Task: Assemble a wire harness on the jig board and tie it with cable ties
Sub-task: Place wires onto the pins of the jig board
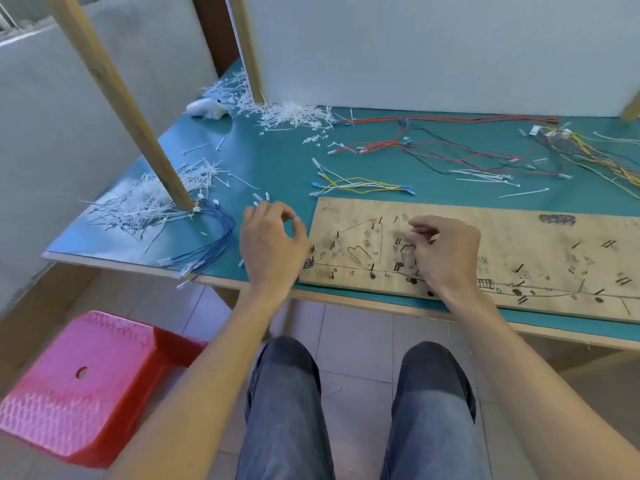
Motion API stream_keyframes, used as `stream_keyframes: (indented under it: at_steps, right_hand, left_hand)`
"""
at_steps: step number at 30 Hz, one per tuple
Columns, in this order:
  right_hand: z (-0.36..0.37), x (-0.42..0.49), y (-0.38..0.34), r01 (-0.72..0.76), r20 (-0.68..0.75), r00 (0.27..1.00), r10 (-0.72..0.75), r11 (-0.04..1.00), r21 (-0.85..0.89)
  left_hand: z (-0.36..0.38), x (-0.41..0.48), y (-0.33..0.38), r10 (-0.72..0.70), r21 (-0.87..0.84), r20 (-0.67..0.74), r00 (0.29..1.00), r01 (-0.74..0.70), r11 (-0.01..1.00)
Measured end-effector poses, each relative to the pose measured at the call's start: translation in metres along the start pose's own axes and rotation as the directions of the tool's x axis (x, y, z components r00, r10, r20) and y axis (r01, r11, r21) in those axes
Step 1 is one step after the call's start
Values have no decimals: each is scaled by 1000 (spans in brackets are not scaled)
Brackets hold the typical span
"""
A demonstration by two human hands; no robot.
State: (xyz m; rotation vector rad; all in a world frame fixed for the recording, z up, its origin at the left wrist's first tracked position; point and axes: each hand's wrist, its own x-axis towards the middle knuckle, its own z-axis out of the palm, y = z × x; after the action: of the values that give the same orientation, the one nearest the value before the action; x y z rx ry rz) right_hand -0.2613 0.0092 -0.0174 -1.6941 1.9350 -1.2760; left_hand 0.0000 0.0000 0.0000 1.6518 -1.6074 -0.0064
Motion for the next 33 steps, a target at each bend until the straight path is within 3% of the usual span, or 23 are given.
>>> stream_keyframes:
  at_steps: [4,9,18,25,29,31,33]
  right_hand:
    - [-4,-2,-1,-17,14,1000,17,1000,9]
    - [-4,0,1,-10,15,1000,10,1000,-11]
    - [-4,0,-2,-19,19,1000,19,1000,17]
    - [-5,-1,-7,-35,0,999,35,995,98]
    - [-13,-7,-22,71,-47,997,-66,991,117]
    - [-15,-11,-35,125,-1,992,-126,983,132]
    - [-17,-8,-49,90,88,990,-112,969,230]
  left_hand:
    - [-8,32,-27,-226,358,188,956,148,922]
    - [1,31,-28,-233,382,213,949,139,914]
    - [-2,25,-18,-158,147,-21,987,159,976]
    - [-9,27,1,-10,-45,-167,986,2,999]
    - [-10,-4,41,112,-225,-116,987,-136,965]
    - [-5,-28,60,167,-312,-43,985,-172,934]
    - [1,-50,72,202,-364,34,979,-176,915]
